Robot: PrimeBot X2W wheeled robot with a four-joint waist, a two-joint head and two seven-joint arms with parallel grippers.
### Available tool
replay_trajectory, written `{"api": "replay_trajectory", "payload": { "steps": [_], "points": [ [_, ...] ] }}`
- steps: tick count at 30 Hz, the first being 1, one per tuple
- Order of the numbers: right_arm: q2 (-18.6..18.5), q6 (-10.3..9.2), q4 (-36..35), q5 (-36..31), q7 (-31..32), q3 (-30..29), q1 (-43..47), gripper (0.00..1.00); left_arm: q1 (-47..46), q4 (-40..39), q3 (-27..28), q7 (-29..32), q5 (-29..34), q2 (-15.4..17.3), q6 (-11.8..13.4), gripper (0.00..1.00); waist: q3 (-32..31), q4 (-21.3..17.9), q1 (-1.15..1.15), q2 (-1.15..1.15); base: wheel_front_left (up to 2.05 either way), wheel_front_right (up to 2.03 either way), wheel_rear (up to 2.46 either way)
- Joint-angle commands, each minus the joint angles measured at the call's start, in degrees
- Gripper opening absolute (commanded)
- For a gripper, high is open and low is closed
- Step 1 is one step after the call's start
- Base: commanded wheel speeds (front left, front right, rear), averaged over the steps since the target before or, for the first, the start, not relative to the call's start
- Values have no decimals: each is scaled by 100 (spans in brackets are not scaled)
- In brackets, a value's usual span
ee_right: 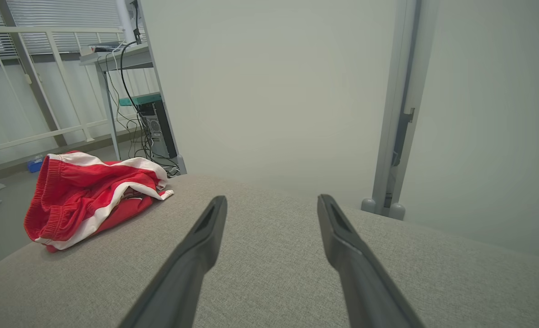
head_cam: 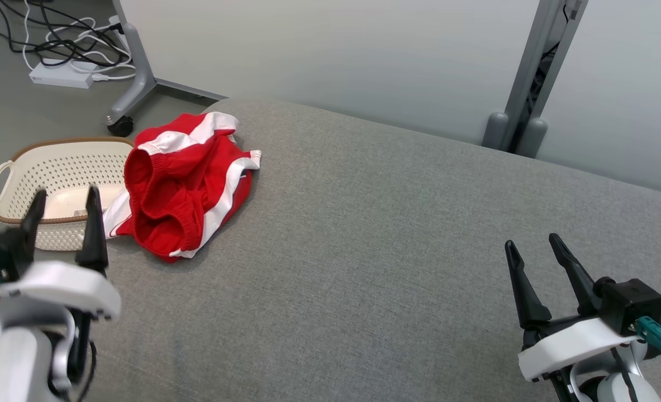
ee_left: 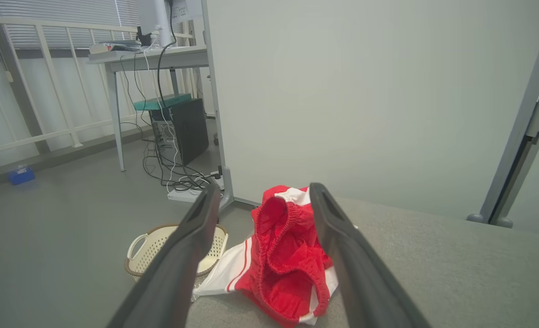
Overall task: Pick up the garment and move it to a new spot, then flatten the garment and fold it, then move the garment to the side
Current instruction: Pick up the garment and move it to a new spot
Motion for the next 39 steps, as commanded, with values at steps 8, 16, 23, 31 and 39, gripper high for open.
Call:
{"api": "replay_trajectory", "payload": {
  "steps": [8,16,23,31,39],
  "points": [
    [-20,3,24,-122,27,163,-239,100,-1780,1429,-128,912,-293,426,-615,100,360,-495,0,0,0,0,0],
    [-55,3,83,-90,59,342,-416,100,-2595,3175,-127,1342,-607,473,-996,100,781,-1064,0,0,0,0,0],
    [-127,3,75,-90,80,415,-613,100,-3106,4403,36,1318,-885,592,-1153,100,1120,-1447,0,0,0,0,0],
    [-168,3,109,-109,21,424,-727,100,-3453,5138,167,762,-993,878,-1275,0,1244,-1622,0,0,0,0,0],
    [-164,3,115,-186,4,235,-626,100,-3818,4982,19,-154,-800,971,-1333,0,1007,-1457,0,0,0,0,0]
  ]
}}
